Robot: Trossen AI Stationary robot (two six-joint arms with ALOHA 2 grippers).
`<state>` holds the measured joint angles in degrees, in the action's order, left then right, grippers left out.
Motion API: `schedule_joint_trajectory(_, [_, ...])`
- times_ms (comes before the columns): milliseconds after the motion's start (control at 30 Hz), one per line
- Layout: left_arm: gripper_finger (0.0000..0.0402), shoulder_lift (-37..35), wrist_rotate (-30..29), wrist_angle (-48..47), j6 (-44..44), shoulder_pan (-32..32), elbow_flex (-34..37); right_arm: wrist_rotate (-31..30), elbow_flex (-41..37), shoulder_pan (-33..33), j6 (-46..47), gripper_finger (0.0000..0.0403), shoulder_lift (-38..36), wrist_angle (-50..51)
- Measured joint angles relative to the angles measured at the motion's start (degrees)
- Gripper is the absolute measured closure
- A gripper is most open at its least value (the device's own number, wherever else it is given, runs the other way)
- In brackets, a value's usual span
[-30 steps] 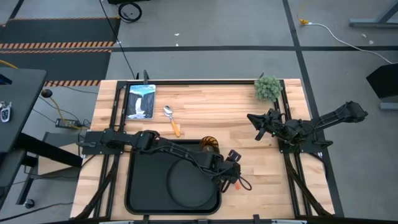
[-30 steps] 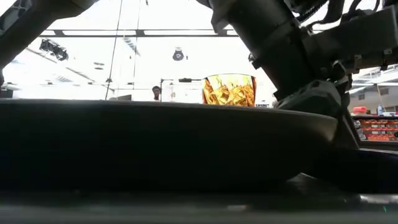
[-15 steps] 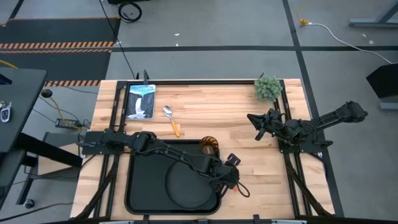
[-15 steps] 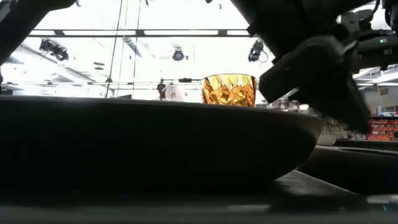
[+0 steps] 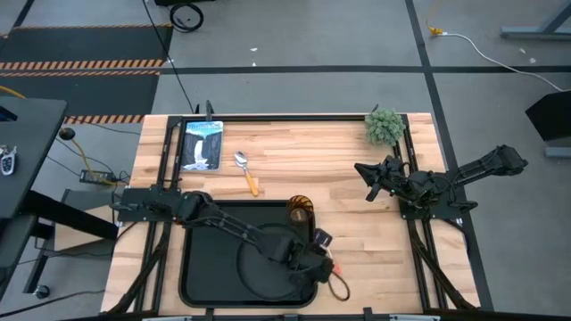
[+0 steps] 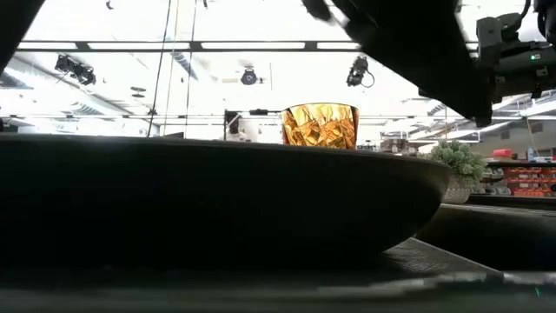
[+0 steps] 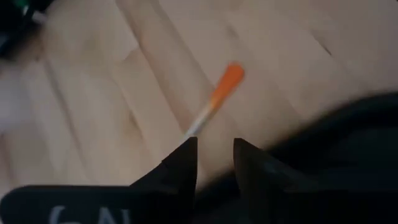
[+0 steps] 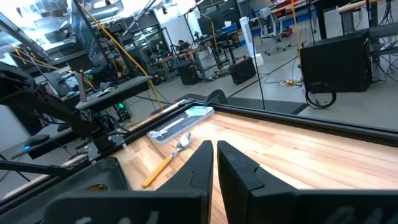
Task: Pick and place plate/cup/fork/spoon on tray
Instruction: Put the orange fork to the left of the black plate on the black tray
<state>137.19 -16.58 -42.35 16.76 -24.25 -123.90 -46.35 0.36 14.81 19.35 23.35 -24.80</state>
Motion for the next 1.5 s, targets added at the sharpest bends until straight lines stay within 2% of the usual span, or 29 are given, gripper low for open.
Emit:
schedule_joint_trajectory(233, [0.0312, -5.75, -11.98, -16.80, -8.61, -3.84, -0.07, -0.01, -0.02, 0.00, 0.00, 0.0375, -0.02, 0.01])
schedule_joint_trajectory(433, [0.0345, -7.32, -17.61, -30.09, -17.64, -6.78, 0.13, -0.02, 0.00, 0.00, 2.59, 0.0375, -0.02, -0.45])
schedule_joint_trajectory(667, [0.0381, -10.14, -21.58, -32.43, -23.54, -9.26, 10.40, -0.60, -0.01, -0.37, 7.21, 0.0375, -0.07, -5.54])
schedule_joint_trajectory(767, [0.0389, -12.68, -22.68, -30.97, -26.57, -9.46, 15.66, 2.26, 0.00, -0.42, 9.00, 0.0375, 0.39, -7.59])
schedule_joint_trajectory(967, [0.0390, -22.42, -24.10, -21.92, -29.71, -9.53, 28.73, 27.68, 1.56, -0.25, 7.11, 0.0375, 3.98, -12.59])
schedule_joint_trajectory(1067, [0.0390, -28.42, -25.10, -14.12, -29.73, -9.46, 36.41, 35.75, 2.58, 0.78, 4.64, 0.0375, 7.99, -17.91])
schedule_joint_trajectory(1133, [0.0390, -32.34, -25.22, -8.65, -29.75, -9.34, 41.35, 37.02, 4.06, 1.74, 3.17, 0.0375, 11.37, -19.22])
schedule_joint_trajectory(1267, [0.0391, -39.76, -25.40, 0.04, -30.38, -9.29, 50.02, 35.65, 8.05, 2.97, 3.53, 0.0375, 19.61, -16.93])
schedule_joint_trajectory(1500, [0.0390, -51.95, -25.40, 6.44, -34.01, -9.31, 61.01, 35.51, 18.04, 5.15, 7.11, 0.0375, 34.88, -5.67])
